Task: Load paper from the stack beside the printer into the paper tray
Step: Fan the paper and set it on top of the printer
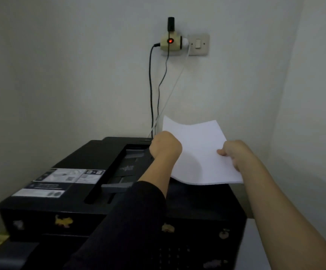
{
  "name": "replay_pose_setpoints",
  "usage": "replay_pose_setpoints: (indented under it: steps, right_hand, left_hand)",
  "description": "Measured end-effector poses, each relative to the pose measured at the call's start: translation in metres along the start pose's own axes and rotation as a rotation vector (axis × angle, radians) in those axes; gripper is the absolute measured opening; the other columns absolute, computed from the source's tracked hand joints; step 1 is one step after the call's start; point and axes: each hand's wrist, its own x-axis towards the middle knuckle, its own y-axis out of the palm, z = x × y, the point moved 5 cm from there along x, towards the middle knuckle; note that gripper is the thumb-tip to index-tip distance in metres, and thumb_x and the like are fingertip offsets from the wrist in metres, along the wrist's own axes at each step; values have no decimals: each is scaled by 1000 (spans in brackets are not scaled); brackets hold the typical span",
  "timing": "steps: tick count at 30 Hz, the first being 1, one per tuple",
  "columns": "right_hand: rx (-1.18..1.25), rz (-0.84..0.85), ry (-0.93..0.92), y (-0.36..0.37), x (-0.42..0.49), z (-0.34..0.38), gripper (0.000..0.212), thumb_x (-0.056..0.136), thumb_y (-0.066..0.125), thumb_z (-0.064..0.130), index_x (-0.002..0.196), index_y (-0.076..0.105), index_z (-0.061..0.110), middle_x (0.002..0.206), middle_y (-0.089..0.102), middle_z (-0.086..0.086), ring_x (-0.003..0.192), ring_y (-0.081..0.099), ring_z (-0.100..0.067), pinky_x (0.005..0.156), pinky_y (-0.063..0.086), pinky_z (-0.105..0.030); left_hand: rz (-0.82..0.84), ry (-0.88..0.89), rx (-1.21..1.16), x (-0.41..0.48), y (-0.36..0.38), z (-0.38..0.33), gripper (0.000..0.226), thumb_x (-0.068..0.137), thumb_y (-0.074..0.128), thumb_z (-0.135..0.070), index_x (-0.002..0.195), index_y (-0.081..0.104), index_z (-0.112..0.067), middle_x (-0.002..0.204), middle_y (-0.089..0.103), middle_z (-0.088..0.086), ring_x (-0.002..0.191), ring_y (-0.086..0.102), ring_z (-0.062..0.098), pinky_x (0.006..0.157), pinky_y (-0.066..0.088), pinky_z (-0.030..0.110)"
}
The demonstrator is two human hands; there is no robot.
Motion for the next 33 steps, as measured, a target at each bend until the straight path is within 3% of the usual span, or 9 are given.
replay_pose_setpoints:
  steps: [2,6,9,12,16,21,24,28,33]
  right_hand:
    - [37,4,-27,37,-12,16,31,87,53,-5,117,53,-11,105,59,-15,60,48,-21,72,37,-28]
    - [87,-12,-90,110,-42,49,23,87,53,-2,108,56,-10,115,61,-21,87,58,-29,77,49,-34]
    - [113,-36,-180,158,-64,71,9,88,49,2,94,56,0,105,61,-17,66,51,-21,50,42,-23]
    - [172,-83,-316,196,-82,89,22,86,45,1,104,58,0,104,63,-13,72,53,-21,45,33,-20]
    - [279,-156,-434,229,-106,105,25,89,47,3,113,54,2,109,62,-12,76,53,-17,58,42,-23]
    - [261,-122,-466,263,-116,92,35,93,47,5,128,43,4,123,58,-15,91,53,-19,76,42,-25]
    - [212,-77,-465,276,-114,80,37,94,46,8,130,39,4,126,55,-17,101,54,-24,83,41,-28]
    - [161,-64,-476,278,-109,80,41,94,46,8,133,34,4,127,52,-17,97,51,-22,82,41,-28]
    - [184,-53,-435,276,-104,71,45,92,52,10,134,37,4,132,51,-15,114,52,-29,96,42,-33]
  left_hand:
    - [-26,-13,35,12,-17,34,18,89,53,-10,100,64,-1,109,66,13,96,64,27,63,45,29]
    - [-126,-33,63,34,-57,102,29,91,59,-22,111,56,-1,114,64,13,101,64,26,69,49,30]
    - [-197,-17,75,51,-88,141,46,92,56,-34,119,46,1,119,59,15,105,61,26,76,49,28]
    - [-298,0,-83,67,-119,167,44,91,55,-32,116,43,3,115,62,17,101,62,28,70,44,28]
    - [-374,46,-283,85,-143,193,29,96,49,-13,117,39,3,113,69,10,101,64,28,63,41,28]
    - [-334,36,-461,88,-135,231,40,96,46,-9,132,32,3,120,61,18,108,56,31,74,37,28]
    - [-223,80,-510,91,-117,248,40,95,39,3,134,29,3,130,50,17,110,51,19,86,34,22]
    - [-219,181,-509,95,-116,251,39,94,39,7,131,31,1,128,42,12,102,41,8,84,31,10]
    - [-267,141,-604,93,-111,256,32,97,43,-4,127,34,-2,104,51,6,92,50,16,76,39,27]
